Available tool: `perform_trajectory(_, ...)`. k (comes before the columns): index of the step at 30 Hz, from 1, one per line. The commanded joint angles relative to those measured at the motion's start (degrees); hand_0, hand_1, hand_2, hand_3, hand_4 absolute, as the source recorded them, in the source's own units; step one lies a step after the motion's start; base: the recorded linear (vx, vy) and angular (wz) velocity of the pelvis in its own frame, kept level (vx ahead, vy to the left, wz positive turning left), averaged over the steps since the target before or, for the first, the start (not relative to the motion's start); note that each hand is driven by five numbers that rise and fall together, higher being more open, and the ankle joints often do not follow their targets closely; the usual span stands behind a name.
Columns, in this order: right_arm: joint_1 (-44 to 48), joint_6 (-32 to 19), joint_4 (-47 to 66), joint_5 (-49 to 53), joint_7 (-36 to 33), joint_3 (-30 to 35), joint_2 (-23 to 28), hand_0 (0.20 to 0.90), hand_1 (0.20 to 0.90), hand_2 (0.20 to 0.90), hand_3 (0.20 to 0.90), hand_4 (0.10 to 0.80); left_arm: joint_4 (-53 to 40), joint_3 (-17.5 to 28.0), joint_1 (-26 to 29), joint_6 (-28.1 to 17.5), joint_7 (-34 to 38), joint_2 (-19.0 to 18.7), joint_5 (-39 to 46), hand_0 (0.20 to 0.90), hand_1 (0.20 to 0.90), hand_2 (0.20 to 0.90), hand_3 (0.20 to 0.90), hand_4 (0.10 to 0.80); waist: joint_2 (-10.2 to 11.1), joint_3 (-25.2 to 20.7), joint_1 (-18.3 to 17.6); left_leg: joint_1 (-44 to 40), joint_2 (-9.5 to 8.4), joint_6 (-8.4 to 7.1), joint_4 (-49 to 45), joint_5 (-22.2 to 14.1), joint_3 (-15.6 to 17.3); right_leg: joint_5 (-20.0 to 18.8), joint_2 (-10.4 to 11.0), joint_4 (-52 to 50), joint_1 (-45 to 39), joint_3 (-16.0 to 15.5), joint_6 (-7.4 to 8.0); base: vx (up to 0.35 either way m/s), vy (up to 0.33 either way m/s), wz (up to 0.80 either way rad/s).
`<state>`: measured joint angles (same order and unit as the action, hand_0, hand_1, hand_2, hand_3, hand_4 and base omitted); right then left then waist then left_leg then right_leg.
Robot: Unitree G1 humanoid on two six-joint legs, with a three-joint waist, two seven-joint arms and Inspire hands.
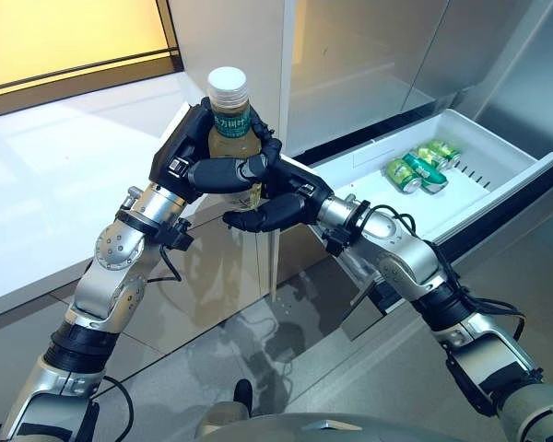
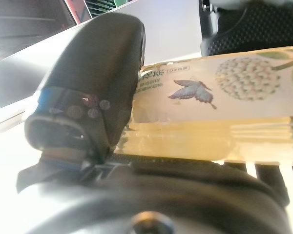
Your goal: Put drinks into fridge and close the fridge
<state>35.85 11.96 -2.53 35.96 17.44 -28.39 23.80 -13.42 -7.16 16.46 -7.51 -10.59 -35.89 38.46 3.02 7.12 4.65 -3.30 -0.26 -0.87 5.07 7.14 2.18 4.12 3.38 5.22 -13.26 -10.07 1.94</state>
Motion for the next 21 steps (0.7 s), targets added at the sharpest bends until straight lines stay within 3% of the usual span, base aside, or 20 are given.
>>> perform_trajectory(1, 9.81, -5.2, 0.89, 3.53, -1.4, 0.13, -4.4, 0.9, 0.9, 0.9, 0.9, 0.8, -3.9, -1.44, 13.45, -6.38, -0.29, 2.86, 5.49, 0.3, 0.3, 0.3, 0.2, 0.1, -0.71, -7.44, 0.69, -4.33, -1.66, 0.58, -0.07, -10.19, -2.77, -3.57, -0.1, -0.22, 4.79, -2.0, 2.12, 0.0, 0.0, 0.0)
perform_trajectory(7, 11.17, -5.93, 0.1, 3.32, -2.22, -0.21, -5.12, 0.9, 0.9, 0.9, 0.9, 0.8, -3.64, -1.68, 13.18, -5.7, -1.58, 3.41, 6.4, 0.3, 0.3, 0.3, 0.2, 0.1, -0.71, -7.41, 1.04, -4.39, -1.69, 0.64, -0.07, -10.17, -2.94, -3.63, -0.01, -0.22, 4.69, -2.21, 2.1, 0.0, 0.0, 0.0)
perform_trajectory(8, 11.33, -5.93, 0.11, 3.35, -2.39, -0.18, -5.12, 0.768, 0.768, 0.768, 0.746, 0.646, -3.64, -1.69, 13.13, -5.5, -1.74, 3.39, 6.56, 0.3, 0.3, 0.3, 0.2, 0.1, -0.7, -7.41, 1.08, -4.41, -1.71, 0.68, -0.07, -10.18, -2.96, -3.63, -0.01, -0.22, 4.66, -2.24, 2.09, 0.0, 0.0, 0.0)
perform_trajectory(9, 11.48, -5.87, 0.17, 3.44, -2.6, -0.21, -5.09, 0.552, 0.552, 0.552, 0.494, 0.394, -3.65, -1.64, 13.09, -5.29, -1.84, 3.35, 6.86, 0.3, 0.3, 0.3, 0.2, 0.1, -0.7, -7.42, 1.11, -4.41, -1.72, 0.71, -0.07, -10.18, -2.97, -3.65, 0.0, -0.22, 4.67, -2.25, 2.09, 0.0, 0.0, 0.0)
perform_trajectory(10, 11.59, -5.86, 0.16, 3.64, -2.73, -0.29, -5.13, 0.401, 0.401, 0.401, 0.318, 0.218, -3.64, -1.61, 13.07, -5.1, -1.94, 3.39, 7.12, 0.3, 0.3, 0.3, 0.2, 0.1, -0.7, -7.44, 1.12, -4.38, -1.74, 0.73, -0.07, -10.17, -2.96, -3.65, 0.02, -0.22, 4.7, -2.25, 2.08, 0.0, 0.0, 0.0)
perform_trajectory(11, 11.66, -5.95, 0.1, 3.53, -2.84, -0.37, -5.24, 0.3, 0.3, 0.3, 0.2, 0.1, -3.6, -1.68, 13.05, -4.98, -1.99, 3.48, 7.21, 0.3, 0.3, 0.3, 0.2, 0.1, -0.7, -7.46, 1.16, -4.34, -1.75, 0.75, -0.07, -10.18, -2.97, -3.62, 0.05, -0.22, 4.72, -2.27, 2.09, 0.0, 0.0, 0.0)
perform_trajectory(21, 12.18, -6.47, -0.07, 3.75, -3.02, -0.08, -5.07, 0.3, 0.3, 0.3, 0.2, 0.1, -3.35, -1.94, 12.29, -4.17, -3.01, 3.68, 8.18, 0.3, 0.3, 0.3, 0.2, 0.1, -0.75, -7.47, 1.29, -4.36, -1.75, 0.84, -0.07, -10.15, -3.03, -3.66, 0.07, -0.22, 4.71, -2.28, 2.08, 0.0, 0.0, 0.0)
